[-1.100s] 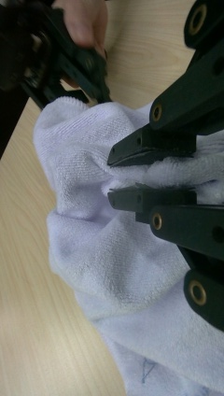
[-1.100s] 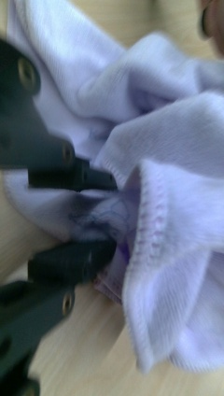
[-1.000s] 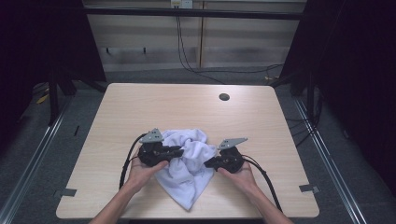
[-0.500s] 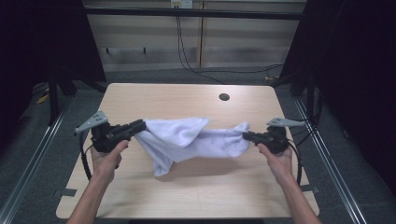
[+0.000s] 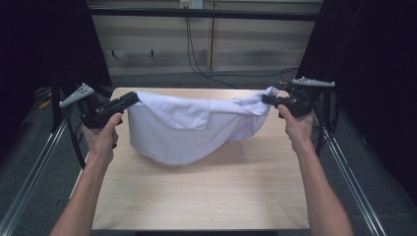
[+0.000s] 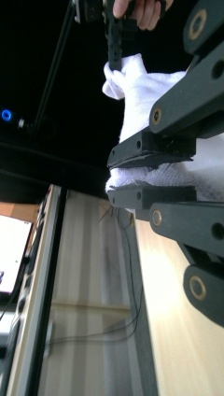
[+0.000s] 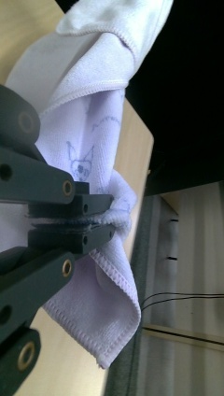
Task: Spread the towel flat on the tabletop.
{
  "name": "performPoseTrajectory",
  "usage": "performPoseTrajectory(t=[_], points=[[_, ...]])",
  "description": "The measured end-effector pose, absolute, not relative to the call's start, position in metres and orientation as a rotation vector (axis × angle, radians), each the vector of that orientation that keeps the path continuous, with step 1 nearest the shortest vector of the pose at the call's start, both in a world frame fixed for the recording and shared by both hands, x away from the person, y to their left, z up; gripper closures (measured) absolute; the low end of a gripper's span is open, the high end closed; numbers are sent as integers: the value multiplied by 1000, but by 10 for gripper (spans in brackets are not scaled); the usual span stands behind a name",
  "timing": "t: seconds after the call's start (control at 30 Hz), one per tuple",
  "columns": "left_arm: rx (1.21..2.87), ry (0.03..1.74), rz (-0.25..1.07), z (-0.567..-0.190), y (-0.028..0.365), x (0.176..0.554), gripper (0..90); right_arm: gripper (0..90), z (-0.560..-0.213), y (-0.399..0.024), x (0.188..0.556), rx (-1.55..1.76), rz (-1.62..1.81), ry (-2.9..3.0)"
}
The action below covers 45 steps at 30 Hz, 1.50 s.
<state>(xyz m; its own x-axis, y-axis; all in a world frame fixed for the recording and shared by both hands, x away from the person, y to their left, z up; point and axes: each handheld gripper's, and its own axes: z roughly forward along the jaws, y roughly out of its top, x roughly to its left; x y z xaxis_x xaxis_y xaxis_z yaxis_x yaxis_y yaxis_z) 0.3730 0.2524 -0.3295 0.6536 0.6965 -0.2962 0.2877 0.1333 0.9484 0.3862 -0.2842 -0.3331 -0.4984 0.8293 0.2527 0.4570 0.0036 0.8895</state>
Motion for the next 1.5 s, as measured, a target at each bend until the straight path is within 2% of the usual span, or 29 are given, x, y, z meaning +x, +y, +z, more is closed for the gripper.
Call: performPoseTrajectory(t=[0.1,0.23,0.37,0.47,0.5,0.53,0.57,0.6,0.63,0.67,0.73,0.77,0.8,0.83,0.87,0.9,0.93,0.97,1.03,1.07,1.2,1.27,1.3,1.33,1.37,1.5], points=[[1435,856,385,-310,253,378,799,859,-320,-277,409,1304,1451,1941],[1430,806,405,-294,252,374,799,860,-306,-274,420,1266,1462,1928],[1464,748,397,-295,252,357,799,861,-294,-277,414,1176,1593,1860],[1536,720,344,-316,247,340,797,861,-313,-281,400,1168,1591,1895],[1584,728,280,-339,239,329,797,861,-343,-286,389,1221,1516,1984],[1584,728,280,-339,239,329,797,860,-354,-288,385,1225,1502,2014],[1647,732,217,-364,230,318,797,860,-368,-291,379,1251,1496,2035],[1647,732,217,-364,230,318,797,860,-368,-291,379,1251,1496,2035],[1685,732,169,-380,222,311,796,858,-398,-297,364,1298,1464,2085],[1732,731,121,-402,213,302,796,856,-406,-298,359,1312,1440,2100],[1765,728,79,-416,207,295,795,851,-415,-300,353,1318,1392,2124],[1831,725,17,-434,197,286,791,778,-429,-305,343,1339,1305,2131],[1831,725,17,-434,197,286,787,732,-434,-310,339,1364,1284,2121],[1863,719,0,-440,191,281,787,732,-434,-310,339,1364,1284,2121],[1888,703,-32,-444,186,276,774,672,-439,-319,331,1398,1261,2091],[1918,686,-55,-446,181,272,774,672,-439,-319,331,1398,1261,2091],[1936,670,-53,-446,178,268,758,634,-440,-323,326,1404,1261,2079],[1928,670,-65,-446,178,267,703,582,-440,-328,316,1412,1242,2053],[1892,665,-58,-443,183,270,683,582,-441,-328,311,1399,1251,2073],[1850,674,-50,-439,192,280,637,580,-443,-320,301,1369,1231,2109],[1822,715,5,-435,201,296,633,598,-450,-298,284,1313,1310,2192],[1864,755,58,-444,202,313,647,609,-456,-281,279,1276,1305,2278],[1894,805,61,-457,200,327,683,624,-463,-266,275,1255,1328,2341],[1894,805,61,-457,200,327,696,630,-465,-261,274,1237,1347,2366],[1959,817,66,-473,194,339,718,631,-469,-254,272,1233,1358,2387],[2039,839,82,-491,186,351,713,634,-482,-234,270,1192,1329,2475]])
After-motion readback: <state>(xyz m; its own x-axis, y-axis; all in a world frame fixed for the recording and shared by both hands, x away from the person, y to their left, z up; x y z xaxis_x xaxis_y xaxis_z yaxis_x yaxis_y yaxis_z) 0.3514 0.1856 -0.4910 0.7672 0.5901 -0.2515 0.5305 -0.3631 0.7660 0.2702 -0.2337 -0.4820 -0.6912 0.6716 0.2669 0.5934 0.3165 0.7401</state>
